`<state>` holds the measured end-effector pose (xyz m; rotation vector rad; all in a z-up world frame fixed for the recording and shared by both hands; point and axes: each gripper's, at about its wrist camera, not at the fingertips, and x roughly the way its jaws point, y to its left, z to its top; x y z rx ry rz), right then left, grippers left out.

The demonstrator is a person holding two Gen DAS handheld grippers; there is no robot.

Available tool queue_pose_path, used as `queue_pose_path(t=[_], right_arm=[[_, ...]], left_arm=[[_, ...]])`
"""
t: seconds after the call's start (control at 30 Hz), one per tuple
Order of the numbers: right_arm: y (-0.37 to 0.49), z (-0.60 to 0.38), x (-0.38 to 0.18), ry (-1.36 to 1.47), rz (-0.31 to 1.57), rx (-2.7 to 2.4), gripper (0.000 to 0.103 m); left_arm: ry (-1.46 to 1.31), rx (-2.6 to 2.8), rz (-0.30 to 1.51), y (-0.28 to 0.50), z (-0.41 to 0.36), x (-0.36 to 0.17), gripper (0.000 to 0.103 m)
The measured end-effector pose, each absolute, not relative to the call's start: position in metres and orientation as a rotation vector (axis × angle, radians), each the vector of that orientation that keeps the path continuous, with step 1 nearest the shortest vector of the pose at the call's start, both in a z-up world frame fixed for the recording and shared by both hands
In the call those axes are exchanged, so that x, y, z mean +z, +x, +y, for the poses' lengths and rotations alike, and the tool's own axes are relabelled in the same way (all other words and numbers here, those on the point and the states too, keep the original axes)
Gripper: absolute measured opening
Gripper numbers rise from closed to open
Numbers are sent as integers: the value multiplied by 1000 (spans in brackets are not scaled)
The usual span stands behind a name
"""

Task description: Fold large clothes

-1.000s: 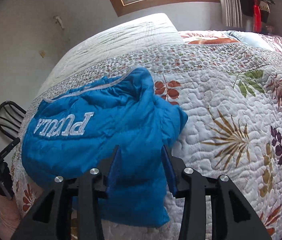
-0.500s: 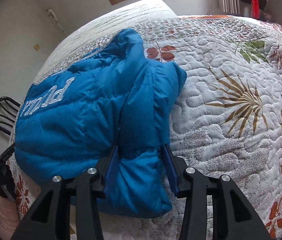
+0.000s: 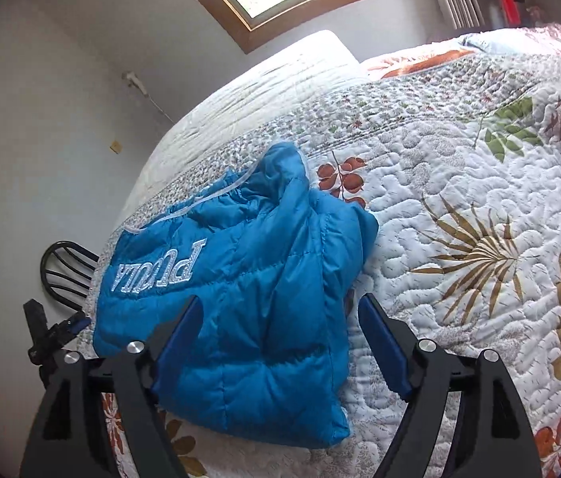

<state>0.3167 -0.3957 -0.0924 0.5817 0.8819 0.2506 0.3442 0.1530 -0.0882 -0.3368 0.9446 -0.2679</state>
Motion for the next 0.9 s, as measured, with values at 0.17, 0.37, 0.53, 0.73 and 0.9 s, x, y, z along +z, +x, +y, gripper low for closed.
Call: queue_pose_path(t=[0.17, 0.37, 0.53, 0.73, 0.9], right_arm=[[344, -398, -125, 661, 961, 294, 81], [369, -384, -146, 680, 1006, 376, 84], [385, -374, -145, 657, 1003, 375, 77], [375, -358, -128, 607, 962, 384, 27], [345, -350, -85, 575, 884, 406, 18]], left_arm=[[-406, -374, 989, 364, 148, -110, 93], [-415, -490, 1046, 392, 120, -124, 93], [-434, -488, 1057, 411, 101, -132, 86], [-388, -469, 988, 394, 88, -108, 31], [-375, -471, 912, 370, 85, -74, 18]])
